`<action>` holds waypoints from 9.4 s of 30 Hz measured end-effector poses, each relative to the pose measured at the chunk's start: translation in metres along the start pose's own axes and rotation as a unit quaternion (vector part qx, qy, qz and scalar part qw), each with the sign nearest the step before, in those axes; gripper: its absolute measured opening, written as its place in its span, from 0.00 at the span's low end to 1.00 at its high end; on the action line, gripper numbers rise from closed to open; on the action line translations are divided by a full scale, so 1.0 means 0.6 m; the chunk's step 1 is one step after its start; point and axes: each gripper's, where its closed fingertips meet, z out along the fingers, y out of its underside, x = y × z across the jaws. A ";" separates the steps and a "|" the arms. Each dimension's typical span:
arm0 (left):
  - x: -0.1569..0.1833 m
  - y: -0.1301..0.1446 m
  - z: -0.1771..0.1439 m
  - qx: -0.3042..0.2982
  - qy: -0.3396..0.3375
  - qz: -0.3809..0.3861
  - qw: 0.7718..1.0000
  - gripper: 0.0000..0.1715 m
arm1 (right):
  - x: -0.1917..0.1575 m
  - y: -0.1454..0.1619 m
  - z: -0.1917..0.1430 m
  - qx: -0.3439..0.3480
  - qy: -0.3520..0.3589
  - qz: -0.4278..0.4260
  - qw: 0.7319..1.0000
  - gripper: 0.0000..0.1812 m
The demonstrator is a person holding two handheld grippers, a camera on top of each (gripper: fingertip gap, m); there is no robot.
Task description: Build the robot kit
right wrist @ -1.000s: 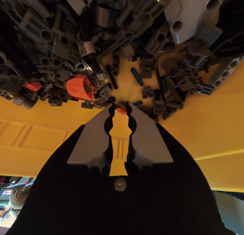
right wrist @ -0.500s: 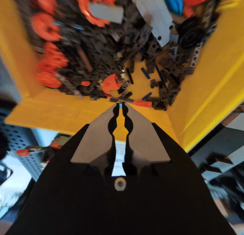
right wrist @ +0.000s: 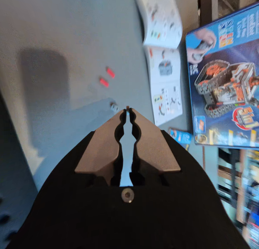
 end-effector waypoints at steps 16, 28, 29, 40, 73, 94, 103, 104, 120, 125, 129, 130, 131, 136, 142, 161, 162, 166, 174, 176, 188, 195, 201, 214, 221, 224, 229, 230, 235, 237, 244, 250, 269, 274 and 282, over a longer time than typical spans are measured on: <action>0.031 0.001 0.035 -0.022 0.002 0.039 0.999 0.15 | -0.054 0.044 0.039 -0.057 -0.044 -0.124 0.990 0.07; 0.028 -0.002 0.022 -0.012 0.001 0.036 0.999 0.15 | -0.049 0.038 0.030 0.042 -0.140 0.303 0.942 0.15; 0.028 -0.002 0.023 -0.013 0.001 0.035 0.999 0.15 | -0.050 0.042 0.032 0.039 -0.137 0.301 0.943 0.14; 0.029 0.005 0.030 -0.027 0.002 0.037 0.999 0.16 | -0.051 0.046 0.049 0.038 -0.152 0.307 0.939 0.07; 0.028 0.003 0.024 -0.021 0.001 0.036 0.999 0.16 | -0.045 0.035 0.058 0.039 -0.138 0.318 0.937 0.09; 0.022 0.001 0.016 -0.015 -0.002 0.030 0.999 0.16 | 0.013 0.095 0.002 0.052 0.008 0.308 0.950 0.13; 0.021 0.002 0.014 -0.016 -0.006 0.030 0.999 0.16 | 0.090 0.227 -0.097 0.109 0.206 0.360 0.903 0.22; 0.021 0.003 0.015 -0.017 -0.006 0.031 0.999 0.16 | 0.082 0.222 -0.090 0.131 0.188 0.377 0.897 0.22; 0.027 0.004 0.020 -0.021 -0.001 0.036 0.999 0.17 | 0.092 0.243 -0.078 0.093 0.233 0.361 0.898 0.21; 0.026 0.003 0.017 -0.018 -0.001 0.036 0.999 0.16 | 0.094 0.248 -0.080 0.088 0.240 0.362 0.897 0.21; 0.027 0.003 0.017 -0.018 -0.002 0.037 0.999 0.16 | 0.095 0.250 -0.081 0.081 0.249 0.350 0.899 0.21; 0.027 0.004 0.017 -0.019 -0.002 0.037 0.999 0.17 | 0.095 0.250 -0.081 0.080 0.250 0.348 0.900 0.21; 0.027 0.004 0.018 -0.019 -0.001 0.037 0.999 0.16 | 0.096 0.251 -0.081 0.079 0.251 0.347 0.900 0.20; 0.028 0.004 0.017 -0.018 0.000 0.037 0.999 0.16 | 0.110 0.271 -0.094 0.042 0.303 0.320 0.897 0.20; 0.028 0.004 0.017 -0.019 -0.001 0.037 0.999 0.17 | 0.109 0.271 -0.092 0.035 0.304 0.315 0.898 0.20; 0.030 0.006 0.015 -0.021 0.000 0.038 0.999 0.17 | 0.112 0.274 -0.096 0.025 0.316 0.310 0.896 0.20; 0.029 0.006 0.015 -0.021 0.000 0.038 0.999 0.17 | 0.111 0.275 -0.095 0.026 0.315 0.311 0.896 0.20; 0.029 0.006 0.015 -0.022 0.000 0.038 0.999 0.17 | 0.110 0.274 -0.094 0.025 0.313 0.310 0.897 0.20; 0.017 0.048 0.022 -0.088 -0.007 0.045 0.995 0.19 | 0.107 0.270 -0.087 0.032 0.298 0.315 0.900 0.20; 0.015 0.067 0.029 -0.118 -0.001 0.040 0.992 0.18 | 0.106 0.271 -0.085 0.029 0.295 0.317 0.901 0.20; 0.019 0.206 0.208 -0.346 0.046 0.025 0.937 0.01 | 0.102 0.268 -0.079 0.024 0.288 0.309 0.906 0.20; 0.017 0.255 0.296 -0.379 0.064 -0.015 0.923 0.06 | 0.103 0.267 -0.079 0.034 0.285 0.315 0.905 0.20; -0.007 0.256 0.329 -0.352 0.049 -0.056 0.933 0.15 | 0.103 0.267 -0.078 0.035 0.283 0.316 0.905 0.20; -0.106 0.320 0.326 -0.422 -0.068 -0.042 0.903 0.18 | 0.101 0.267 -0.077 0.030 0.282 0.312 0.907 0.20; -0.057 0.255 0.361 -0.311 0.008 -0.038 0.950 0.00 | 0.102 0.266 -0.078 0.031 0.283 0.311 0.907 0.20; -0.047 0.269 0.371 -0.312 0.034 -0.067 0.947 0.00 | 0.103 0.265 -0.080 0.036 0.285 0.312 0.906 0.20; -0.056 0.300 0.371 -0.336 0.033 -0.086 0.937 0.00 | 0.104 0.262 -0.084 0.044 0.286 0.314 0.904 0.20; -0.061 0.298 0.371 -0.333 0.026 -0.083 0.939 0.00 | 0.104 0.262 -0.083 0.045 0.285 0.314 0.904 0.20; -0.067 0.304 0.371 -0.340 0.018 -0.077 0.937 0.00 | 0.103 0.260 -0.084 0.044 0.286 0.310 0.906 0.20; -0.068 0.306 0.371 -0.344 0.015 -0.075 0.936 0.00 | 0.103 0.260 -0.083 0.043 0.285 0.310 0.906 0.20; -0.087 0.315 0.367 -0.361 -0.026 -0.046 0.931 0.06 | 0.101 0.260 -0.081 0.042 0.281 0.310 0.907 0.20; -0.105 0.305 0.361 -0.342 -0.040 -0.067 0.936 0.07 | 0.100 0.260 -0.080 0.043 0.280 0.310 0.908 0.20; -0.122 0.321 0.364 -0.354 -0.067 -0.069 0.930 0.03 | 0.097 0.260 -0.073 0.039 0.269 0.311 0.911 0.20; -0.117 0.323 0.361 -0.366 -0.060 -0.017 0.928 0.02 | 0.098 0.261 -0.074 0.039 0.272 0.311 0.910 0.20; -0.043 0.216 0.320 -0.275 0.048 -0.023 0.960 0.01 | 0.102 0.259 -0.082 0.049 0.280 0.312 0.907 0.19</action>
